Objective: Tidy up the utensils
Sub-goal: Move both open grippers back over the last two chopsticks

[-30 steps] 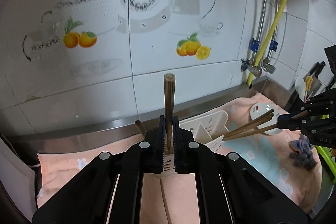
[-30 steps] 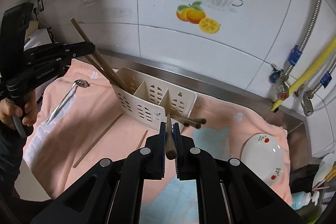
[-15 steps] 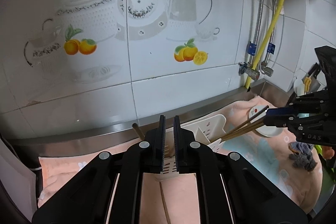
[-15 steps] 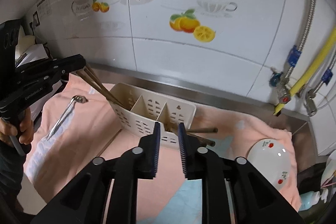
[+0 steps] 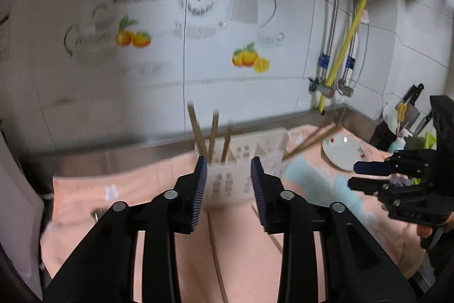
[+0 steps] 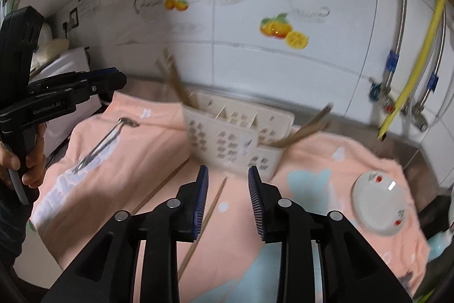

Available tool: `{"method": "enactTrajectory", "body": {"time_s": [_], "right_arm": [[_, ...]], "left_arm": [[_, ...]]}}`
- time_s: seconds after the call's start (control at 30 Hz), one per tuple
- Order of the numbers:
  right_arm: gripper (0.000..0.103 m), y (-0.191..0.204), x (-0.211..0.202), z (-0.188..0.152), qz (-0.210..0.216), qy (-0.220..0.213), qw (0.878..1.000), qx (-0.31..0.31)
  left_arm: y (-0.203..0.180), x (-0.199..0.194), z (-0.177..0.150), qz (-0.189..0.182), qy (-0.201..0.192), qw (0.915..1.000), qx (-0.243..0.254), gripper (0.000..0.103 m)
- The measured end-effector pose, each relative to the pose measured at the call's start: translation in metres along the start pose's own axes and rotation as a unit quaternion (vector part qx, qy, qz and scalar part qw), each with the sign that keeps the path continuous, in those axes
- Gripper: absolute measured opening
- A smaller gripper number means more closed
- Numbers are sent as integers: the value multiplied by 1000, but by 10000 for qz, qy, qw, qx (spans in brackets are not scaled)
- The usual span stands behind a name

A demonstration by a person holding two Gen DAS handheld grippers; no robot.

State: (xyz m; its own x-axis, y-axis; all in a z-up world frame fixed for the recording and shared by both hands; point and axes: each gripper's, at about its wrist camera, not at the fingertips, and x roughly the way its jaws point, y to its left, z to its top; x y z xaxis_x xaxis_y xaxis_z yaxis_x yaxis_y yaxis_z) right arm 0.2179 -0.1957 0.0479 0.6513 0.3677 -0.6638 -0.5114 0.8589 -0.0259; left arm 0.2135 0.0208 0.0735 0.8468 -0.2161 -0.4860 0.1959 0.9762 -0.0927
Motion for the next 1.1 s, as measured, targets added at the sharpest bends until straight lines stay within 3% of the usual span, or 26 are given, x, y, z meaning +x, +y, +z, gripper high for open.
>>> {"method": "enactTrajectory", "body": {"time_s": [0.2,0.5,0.6,1.1], "right_arm": [[32,16,20,-43,179,262,9991,274],[33,30,42,-87,-7,504,9978,421],[33,37,49,-98,-72,574,9975,414],[33,49,78,-134,181,892,9919,891]], "left_arm": [[12,0,-48,15,323,9991,-275,47],[32,5,-104,303,711,9951,-618,63],[36,6,-117,399,798,9935,-712,73],[49,4,-151,642,979,9875,-1055,84]]}}
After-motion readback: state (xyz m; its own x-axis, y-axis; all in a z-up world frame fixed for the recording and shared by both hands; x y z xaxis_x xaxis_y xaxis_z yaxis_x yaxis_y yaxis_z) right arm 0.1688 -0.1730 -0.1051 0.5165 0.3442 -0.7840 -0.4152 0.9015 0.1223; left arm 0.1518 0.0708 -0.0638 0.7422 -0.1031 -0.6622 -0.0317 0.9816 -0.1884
